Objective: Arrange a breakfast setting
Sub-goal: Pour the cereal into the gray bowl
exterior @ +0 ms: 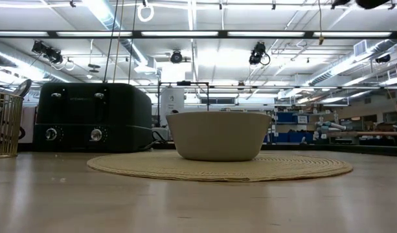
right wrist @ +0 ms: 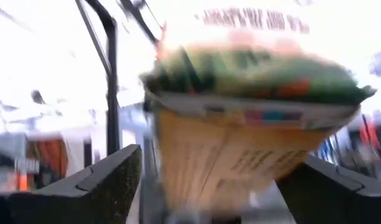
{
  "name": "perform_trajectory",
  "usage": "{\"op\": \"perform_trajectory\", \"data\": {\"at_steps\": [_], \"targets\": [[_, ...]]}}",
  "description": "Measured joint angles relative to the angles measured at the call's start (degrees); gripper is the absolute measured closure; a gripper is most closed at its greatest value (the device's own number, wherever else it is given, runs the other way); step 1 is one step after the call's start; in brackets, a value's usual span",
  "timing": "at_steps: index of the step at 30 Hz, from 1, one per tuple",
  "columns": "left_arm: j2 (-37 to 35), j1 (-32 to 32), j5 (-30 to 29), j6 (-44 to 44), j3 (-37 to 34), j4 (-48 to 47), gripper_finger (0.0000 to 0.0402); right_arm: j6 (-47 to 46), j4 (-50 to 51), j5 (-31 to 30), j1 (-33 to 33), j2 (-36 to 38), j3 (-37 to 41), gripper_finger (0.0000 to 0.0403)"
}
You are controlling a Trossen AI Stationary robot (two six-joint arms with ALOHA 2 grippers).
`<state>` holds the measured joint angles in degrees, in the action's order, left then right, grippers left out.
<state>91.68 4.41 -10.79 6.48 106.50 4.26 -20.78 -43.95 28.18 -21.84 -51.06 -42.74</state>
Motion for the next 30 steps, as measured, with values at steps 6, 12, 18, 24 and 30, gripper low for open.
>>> {"op": "perform_trajectory", "data": {"at_steps": [6,12,18,24,30], "targets": [[-4.45,2.17,-2.31,-3.28,0.00,-13.57,0.0280,6.13,29.00,-0.39,0.93,9.72,0.02,0.0042],[-3.11,6.02,-2.60,-3.50,-0.04,-24.01,0.0279,6.86,48.46,-9.28,7.58,17.52,0.02,0.0051],[1.61,12.25,12.66,-5.48,-0.11,-22.65,0.0279,3.60,59.56,-21.58,17.94,17.89,-4.28,0.0056],[8.49,17.19,26.62,-10.59,-0.13,-20.14,0.0281,0.46,61.60,-31.82,26.30,12.18,-10.24,0.0056],[16.77,19.87,36.68,-15.38,-0.13,-20.46,0.0300,-0.31,61.53,-38.45,32.43,4.90,-18.42,0.0056]]}}
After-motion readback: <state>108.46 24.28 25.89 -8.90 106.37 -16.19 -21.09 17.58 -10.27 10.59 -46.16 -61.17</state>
